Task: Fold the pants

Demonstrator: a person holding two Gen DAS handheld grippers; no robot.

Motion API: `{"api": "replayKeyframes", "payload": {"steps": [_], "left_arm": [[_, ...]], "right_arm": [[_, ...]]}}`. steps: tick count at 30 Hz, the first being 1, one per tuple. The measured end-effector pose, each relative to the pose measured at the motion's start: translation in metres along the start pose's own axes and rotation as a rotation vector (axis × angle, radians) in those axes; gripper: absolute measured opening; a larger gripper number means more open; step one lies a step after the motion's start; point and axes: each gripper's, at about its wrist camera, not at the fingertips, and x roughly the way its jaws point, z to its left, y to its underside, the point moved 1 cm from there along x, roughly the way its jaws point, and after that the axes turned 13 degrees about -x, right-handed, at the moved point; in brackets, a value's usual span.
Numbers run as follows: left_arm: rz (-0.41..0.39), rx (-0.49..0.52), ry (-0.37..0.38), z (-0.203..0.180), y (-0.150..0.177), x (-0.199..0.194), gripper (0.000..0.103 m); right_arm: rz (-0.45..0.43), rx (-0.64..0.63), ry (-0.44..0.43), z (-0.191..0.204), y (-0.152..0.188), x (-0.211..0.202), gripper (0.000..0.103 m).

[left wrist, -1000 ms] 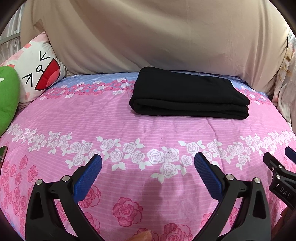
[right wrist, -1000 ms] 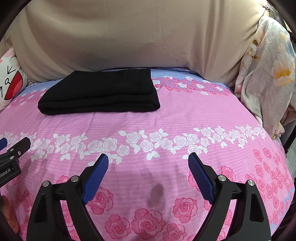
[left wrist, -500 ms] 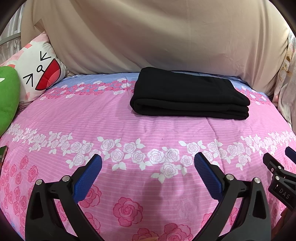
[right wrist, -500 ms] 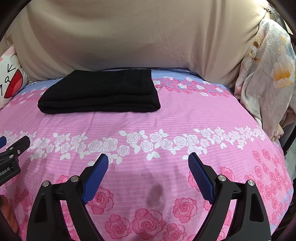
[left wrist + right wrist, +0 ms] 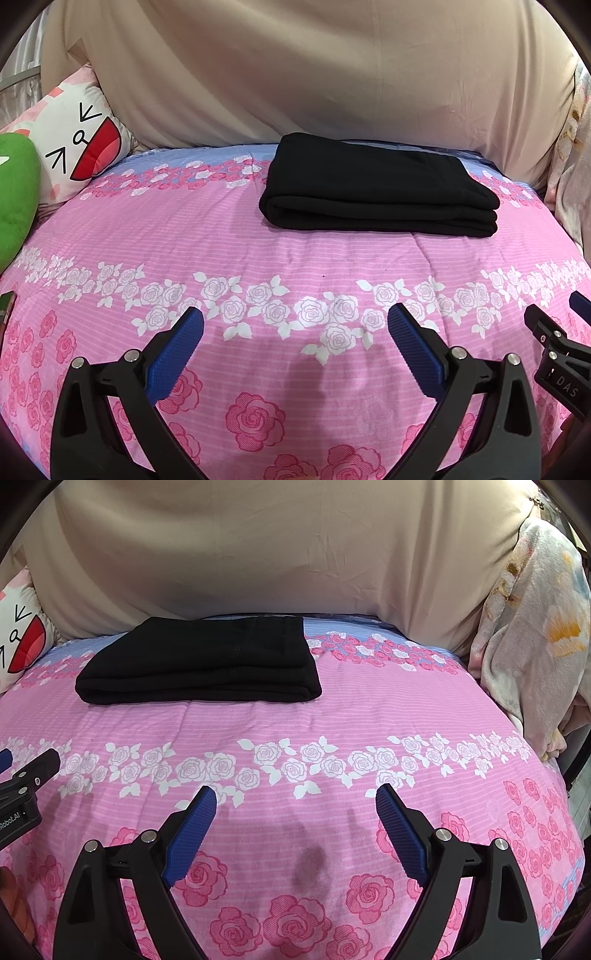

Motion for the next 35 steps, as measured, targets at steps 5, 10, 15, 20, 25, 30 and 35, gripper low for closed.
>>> {"api": "replayKeyframes", "payload": {"steps": [5,10,15,20,25,30,35], "left_arm": [[-0.002,0.001,-0.002,0.000,0.000,0.000,0.098],[-0.005,0.004,-0.002,0.000,0.000,-0.001,0.097],[-0.012,0.011,-0.003,0.000,-0.001,-0.003,0.098],[-0.009,0.018,0.049,0.000,0.000,-0.006,0.098],[0.005,0.013,0.078,0.002,-0.001,-0.004,0.098],[0.029,0.016,0.047,0.000,0.000,0.002,0.098],[0.034,0.047,0.034,-0.006,0.002,0.004,0.098]], "right_arm": [[0.000,0.000,0.000,0.000,0.000,0.000,0.086],[0.001,-0.001,0.000,0.000,0.000,0.000,0.086],[0.000,-0.001,0.000,0.000,0.000,0.000,0.086],[0.001,0.000,0.000,0.000,0.000,0.000,0.086],[0.003,-0.002,-0.002,0.001,0.000,0.001,0.086],[0.003,-0.003,-0.003,0.001,0.000,0.002,0.086],[0.003,-0.003,-0.002,0.001,0.000,0.001,0.086]]}}
